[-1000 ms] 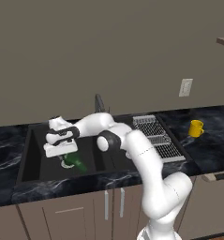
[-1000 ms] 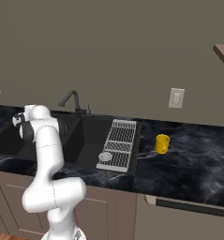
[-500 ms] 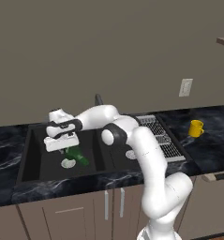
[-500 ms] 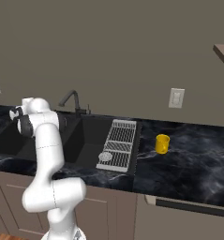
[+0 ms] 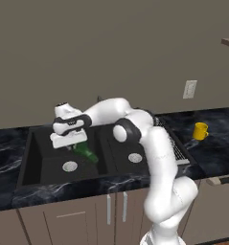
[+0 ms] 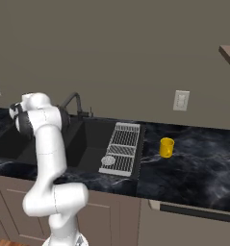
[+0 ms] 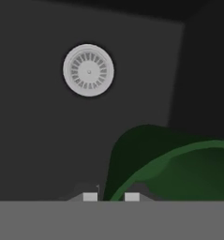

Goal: Move any existing items from the left basin to the right basin for drying. Then move the mug from the counter to the left basin of the sink for washing.

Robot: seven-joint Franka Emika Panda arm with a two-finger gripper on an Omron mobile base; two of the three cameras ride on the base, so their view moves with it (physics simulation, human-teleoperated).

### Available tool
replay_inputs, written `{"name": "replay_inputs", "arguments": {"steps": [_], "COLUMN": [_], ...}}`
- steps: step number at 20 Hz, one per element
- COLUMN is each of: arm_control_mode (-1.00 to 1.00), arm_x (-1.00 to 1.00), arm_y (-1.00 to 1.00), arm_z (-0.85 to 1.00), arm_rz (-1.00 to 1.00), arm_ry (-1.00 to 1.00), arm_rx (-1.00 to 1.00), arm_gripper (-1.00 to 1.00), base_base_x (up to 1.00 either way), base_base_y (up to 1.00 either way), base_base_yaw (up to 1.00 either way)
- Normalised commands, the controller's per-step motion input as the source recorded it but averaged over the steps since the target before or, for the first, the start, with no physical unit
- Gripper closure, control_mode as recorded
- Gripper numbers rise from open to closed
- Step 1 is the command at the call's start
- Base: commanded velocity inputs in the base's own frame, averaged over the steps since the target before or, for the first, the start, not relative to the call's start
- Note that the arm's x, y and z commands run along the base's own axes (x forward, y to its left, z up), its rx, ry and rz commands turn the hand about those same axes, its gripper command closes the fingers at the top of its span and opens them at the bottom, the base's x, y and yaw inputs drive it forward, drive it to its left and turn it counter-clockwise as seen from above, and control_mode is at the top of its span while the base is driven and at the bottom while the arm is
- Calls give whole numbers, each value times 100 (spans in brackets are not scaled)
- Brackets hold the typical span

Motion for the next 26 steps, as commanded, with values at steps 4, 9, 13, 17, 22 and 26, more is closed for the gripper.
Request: {"name": "replay_inputs", "arguments": {"steps": [4, 9, 13, 17, 22, 26], "arm_control_mode": [-100, -100, -100, -100, -100, -100], "arm_x": [-25, -30, -28, -13, -1, 0], "arm_y": [-43, -51, -58, -67, -71, -70], "arm_z": [39, 28, 30, 31, 19, 1], "arm_rz": [0, -1, -2, -2, -2, 0], "arm_ry": [-13, -13, -12, -7, -1, 0], "arm_rx": [0, 0, 3, 5, 9, 10], "arm_gripper": [100, 100, 100, 100, 100, 100], "base_base_x": [0, 0, 0, 0, 0, 0], "base_base_y": [0, 0, 0, 0, 0, 0], "base_base_yaw": [0, 0, 0, 0, 0, 0]}}
